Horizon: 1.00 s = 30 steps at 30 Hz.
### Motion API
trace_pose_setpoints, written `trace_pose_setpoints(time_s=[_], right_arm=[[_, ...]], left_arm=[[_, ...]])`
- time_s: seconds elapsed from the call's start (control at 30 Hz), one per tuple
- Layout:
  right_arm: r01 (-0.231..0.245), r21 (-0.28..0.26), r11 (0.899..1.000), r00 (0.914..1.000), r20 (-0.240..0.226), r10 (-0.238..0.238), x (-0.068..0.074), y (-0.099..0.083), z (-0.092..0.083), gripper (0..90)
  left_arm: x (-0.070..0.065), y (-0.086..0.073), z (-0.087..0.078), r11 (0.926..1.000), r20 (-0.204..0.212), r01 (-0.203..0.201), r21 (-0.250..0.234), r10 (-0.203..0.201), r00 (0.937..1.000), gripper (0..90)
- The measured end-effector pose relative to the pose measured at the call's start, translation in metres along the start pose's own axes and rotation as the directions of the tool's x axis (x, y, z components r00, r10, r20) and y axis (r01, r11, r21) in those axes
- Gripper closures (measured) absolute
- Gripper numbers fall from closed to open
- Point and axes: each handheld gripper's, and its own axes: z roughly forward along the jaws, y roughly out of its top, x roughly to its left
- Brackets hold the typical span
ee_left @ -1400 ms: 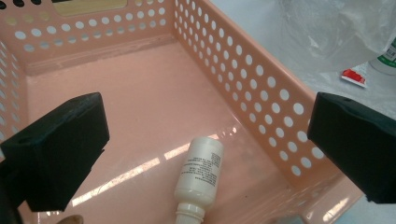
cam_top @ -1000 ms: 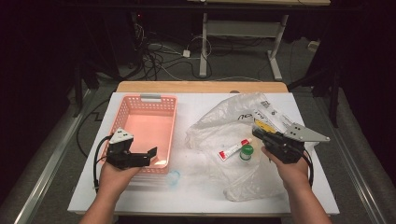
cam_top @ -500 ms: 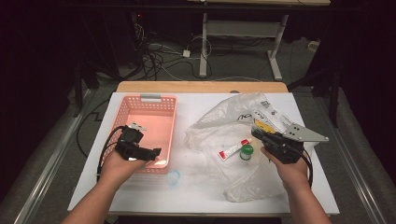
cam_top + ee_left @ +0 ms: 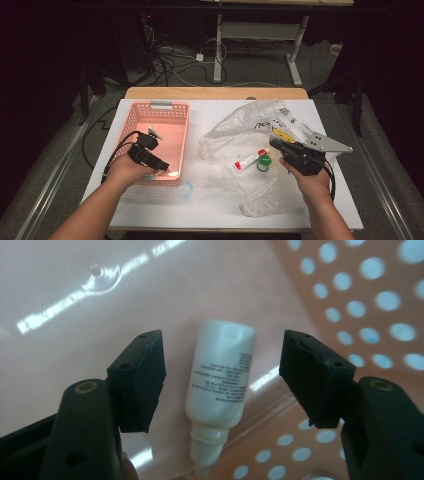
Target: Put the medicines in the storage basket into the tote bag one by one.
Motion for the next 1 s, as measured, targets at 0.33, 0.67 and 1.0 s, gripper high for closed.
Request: trace_pose_setpoints(time_s=[0.33,0.67,1.0], right_arm=[[-0.005,-0.001,1.000,1.0000,-0.002,0.005,0.000,-0.001,0.000,90.0],[-0.003,0.003,1.000,1.0000,-0.006,0.003,0.002,-0.001,0.000,90.0],[0.002,0.003,1.000,1.0000,-0.007,-0.002,0.001,-0.001,0.000,90.0]], left_arm=[[0.000,0.007,0.009,0.9958,-0.031,0.007,0.091,-0.004,0.9995,49.8],[-0.001,0.009,0.013,0.9918,-0.054,-0.001,0.128,0.008,0.9985,57.0],[-0.005,0.005,0.009,0.9974,-0.075,-0.034,0.063,0.039,0.9964,57.6]])
